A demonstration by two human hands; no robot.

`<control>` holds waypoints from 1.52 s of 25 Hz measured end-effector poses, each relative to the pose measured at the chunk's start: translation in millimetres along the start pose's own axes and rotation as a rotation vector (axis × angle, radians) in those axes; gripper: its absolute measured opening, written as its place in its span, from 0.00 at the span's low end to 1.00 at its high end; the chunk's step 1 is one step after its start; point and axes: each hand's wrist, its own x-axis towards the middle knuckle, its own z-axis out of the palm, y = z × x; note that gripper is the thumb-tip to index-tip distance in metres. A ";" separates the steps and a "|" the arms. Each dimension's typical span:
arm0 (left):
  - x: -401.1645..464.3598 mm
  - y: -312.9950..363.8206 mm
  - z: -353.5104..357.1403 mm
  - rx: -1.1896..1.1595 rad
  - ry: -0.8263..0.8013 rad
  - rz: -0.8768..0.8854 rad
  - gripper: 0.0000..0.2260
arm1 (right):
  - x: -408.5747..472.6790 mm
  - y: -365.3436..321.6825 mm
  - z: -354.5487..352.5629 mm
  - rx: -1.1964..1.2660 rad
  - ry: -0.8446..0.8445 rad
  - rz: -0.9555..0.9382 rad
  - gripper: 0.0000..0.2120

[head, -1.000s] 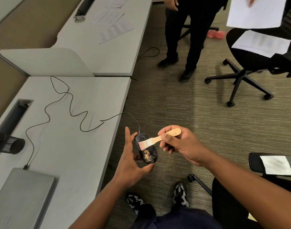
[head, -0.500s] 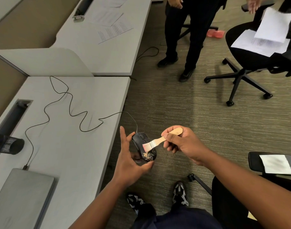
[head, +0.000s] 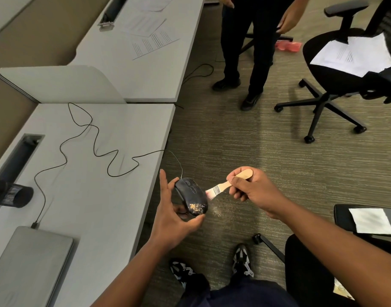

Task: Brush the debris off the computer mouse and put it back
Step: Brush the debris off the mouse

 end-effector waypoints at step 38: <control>1.3 -6.1 -0.6 0.104 0.012 -0.025 0.63 | -0.8 11.6 5.6 0.176 0.106 0.021 0.03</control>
